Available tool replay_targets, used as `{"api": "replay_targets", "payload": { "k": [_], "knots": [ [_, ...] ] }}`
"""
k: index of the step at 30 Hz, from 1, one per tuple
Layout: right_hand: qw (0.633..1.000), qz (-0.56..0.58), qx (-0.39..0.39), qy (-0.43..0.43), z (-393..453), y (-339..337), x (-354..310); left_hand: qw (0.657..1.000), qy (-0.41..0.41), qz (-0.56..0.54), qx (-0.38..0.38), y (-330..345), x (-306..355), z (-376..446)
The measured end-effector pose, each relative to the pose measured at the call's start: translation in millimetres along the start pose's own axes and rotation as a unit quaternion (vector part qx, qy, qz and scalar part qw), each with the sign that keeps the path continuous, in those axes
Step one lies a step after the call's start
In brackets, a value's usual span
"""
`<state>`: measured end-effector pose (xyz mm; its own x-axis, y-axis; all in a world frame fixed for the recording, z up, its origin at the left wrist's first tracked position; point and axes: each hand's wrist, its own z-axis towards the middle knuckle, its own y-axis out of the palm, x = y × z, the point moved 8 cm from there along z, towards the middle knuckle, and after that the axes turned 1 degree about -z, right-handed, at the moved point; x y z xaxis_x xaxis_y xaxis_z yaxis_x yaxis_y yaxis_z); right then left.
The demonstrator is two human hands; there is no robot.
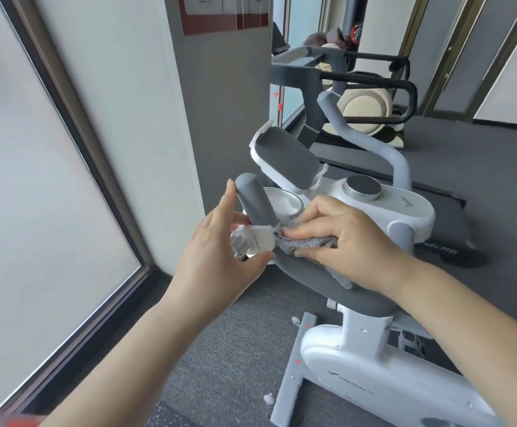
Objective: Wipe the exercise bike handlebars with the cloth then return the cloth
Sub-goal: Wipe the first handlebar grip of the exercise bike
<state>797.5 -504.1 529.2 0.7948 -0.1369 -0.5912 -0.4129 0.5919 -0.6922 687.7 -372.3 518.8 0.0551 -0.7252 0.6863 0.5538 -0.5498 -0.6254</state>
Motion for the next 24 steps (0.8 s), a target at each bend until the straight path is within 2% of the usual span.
{"api": "replay_targets", "payload": {
  "k": [7, 15, 20, 22, 24],
  "knots": [
    [0.991, -0.018, -0.113, -0.066, -7.8, 5.4, 7.7, 0.996, -0.058, 0.006, 0.071, 15.7, 7.0, -21.0],
    [0.971, -0.028, -0.208, -0.112, -21.5, -9.4, 23.2, 0.984, -0.108, 0.080, 0.113, 29.6, 31.8, -49.9],
    [0.959, -0.011, -0.262, -0.105, -39.2, -24.6, 33.5, 0.980, -0.113, 0.108, 0.124, 40.5, 49.7, -67.1],
    [0.961, 0.000, -0.261, -0.091, -41.9, -28.7, 38.4, 0.980, -0.112, 0.114, 0.120, 47.9, 55.0, -72.2],
    [0.972, 0.008, -0.217, -0.090, -40.0, -30.1, 39.1, 0.981, -0.097, 0.125, 0.109, 54.7, 60.9, -74.5]
  ]
}}
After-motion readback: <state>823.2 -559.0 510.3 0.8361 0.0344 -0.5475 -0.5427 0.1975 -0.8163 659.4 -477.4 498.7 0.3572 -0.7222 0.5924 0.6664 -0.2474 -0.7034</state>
